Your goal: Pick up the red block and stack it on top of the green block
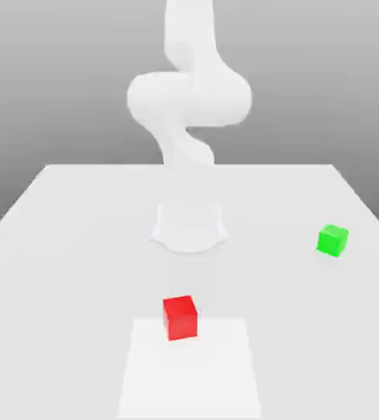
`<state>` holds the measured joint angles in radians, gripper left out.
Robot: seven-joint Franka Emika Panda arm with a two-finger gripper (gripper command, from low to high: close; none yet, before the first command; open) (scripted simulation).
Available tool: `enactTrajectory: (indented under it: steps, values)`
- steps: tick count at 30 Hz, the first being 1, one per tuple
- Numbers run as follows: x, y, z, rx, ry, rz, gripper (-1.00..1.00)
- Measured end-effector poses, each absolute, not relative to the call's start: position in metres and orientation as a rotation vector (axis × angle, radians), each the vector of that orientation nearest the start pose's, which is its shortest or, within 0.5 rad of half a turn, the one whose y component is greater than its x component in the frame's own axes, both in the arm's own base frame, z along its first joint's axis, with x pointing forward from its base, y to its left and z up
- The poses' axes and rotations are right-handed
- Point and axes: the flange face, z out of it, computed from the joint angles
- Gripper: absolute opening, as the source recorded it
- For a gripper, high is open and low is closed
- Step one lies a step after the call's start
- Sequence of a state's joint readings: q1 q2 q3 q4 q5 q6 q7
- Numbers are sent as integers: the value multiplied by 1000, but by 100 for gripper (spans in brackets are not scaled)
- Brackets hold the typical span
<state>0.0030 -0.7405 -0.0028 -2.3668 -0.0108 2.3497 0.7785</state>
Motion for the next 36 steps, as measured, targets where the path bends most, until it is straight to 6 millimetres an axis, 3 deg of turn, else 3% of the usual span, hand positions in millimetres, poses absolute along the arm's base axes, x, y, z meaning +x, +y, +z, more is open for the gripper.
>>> enactTrajectory:
  steps: [4,9,12,17,19,23,24,31,36]
  values:
    - [406,-3,562,-2660,1008,-794,0]
    - [412,-9,436,-2815,971,-563,0]
    - [398,-12,361,-2897,939,-400,0]
    - [346,-16,233,-3003,866,-90,0]
    - [335,-15,193,-3021,846,-23,0]
    - [329,-16,154,-3027,843,-2,0]
    - [328,-17,147,-3027,843,-1,-100]
    - [327,-16,146,-3027,843,1,-100]
    - [329,-16,181,-3026,844,0,-100]
